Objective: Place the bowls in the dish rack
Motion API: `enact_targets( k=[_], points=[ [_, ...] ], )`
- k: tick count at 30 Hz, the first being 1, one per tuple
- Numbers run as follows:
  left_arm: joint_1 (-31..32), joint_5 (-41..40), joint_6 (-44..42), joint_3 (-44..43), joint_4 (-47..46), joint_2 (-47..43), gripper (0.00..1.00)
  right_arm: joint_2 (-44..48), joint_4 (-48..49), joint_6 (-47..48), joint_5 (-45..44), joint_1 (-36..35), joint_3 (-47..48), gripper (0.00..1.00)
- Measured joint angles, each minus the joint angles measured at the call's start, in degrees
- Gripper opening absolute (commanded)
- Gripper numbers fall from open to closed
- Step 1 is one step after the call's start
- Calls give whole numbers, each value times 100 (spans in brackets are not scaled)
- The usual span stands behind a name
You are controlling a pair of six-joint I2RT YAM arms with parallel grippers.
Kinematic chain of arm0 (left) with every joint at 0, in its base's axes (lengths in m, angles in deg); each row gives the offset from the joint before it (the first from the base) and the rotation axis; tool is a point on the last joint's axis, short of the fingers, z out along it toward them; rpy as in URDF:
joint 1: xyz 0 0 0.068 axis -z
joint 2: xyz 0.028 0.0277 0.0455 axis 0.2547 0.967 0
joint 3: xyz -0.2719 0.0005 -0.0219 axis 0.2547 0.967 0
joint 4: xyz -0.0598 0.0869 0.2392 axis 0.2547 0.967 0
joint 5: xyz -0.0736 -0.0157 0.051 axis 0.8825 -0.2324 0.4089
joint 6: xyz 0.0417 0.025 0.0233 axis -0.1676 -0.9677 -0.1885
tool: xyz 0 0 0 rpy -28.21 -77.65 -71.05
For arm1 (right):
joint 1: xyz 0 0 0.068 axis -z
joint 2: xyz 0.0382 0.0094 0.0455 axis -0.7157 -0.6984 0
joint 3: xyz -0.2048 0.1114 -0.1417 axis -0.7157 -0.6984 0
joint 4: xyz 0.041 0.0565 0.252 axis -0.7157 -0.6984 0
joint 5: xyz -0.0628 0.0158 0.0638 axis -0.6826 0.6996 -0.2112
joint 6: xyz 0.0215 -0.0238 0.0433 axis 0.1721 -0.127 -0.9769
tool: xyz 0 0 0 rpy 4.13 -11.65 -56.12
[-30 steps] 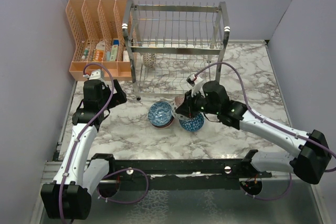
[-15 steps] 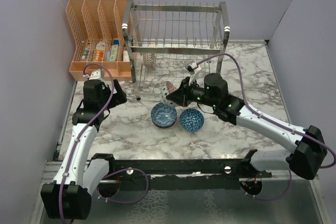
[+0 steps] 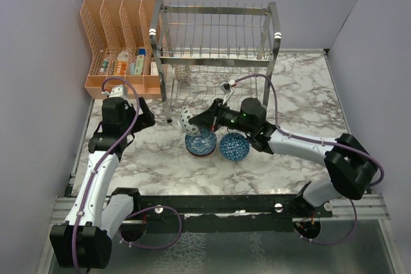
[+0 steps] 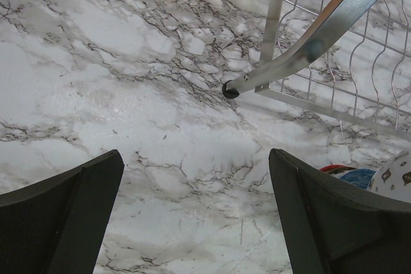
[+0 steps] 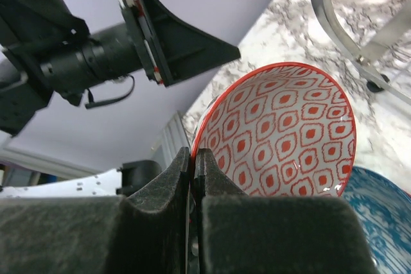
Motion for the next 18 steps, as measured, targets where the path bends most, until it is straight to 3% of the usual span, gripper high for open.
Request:
enact_targets(
  k=[18],
  points=[
    [7,24,0,0,0,-111,99,-1812,1515,-1609,-581,13,896,1]
  ],
)
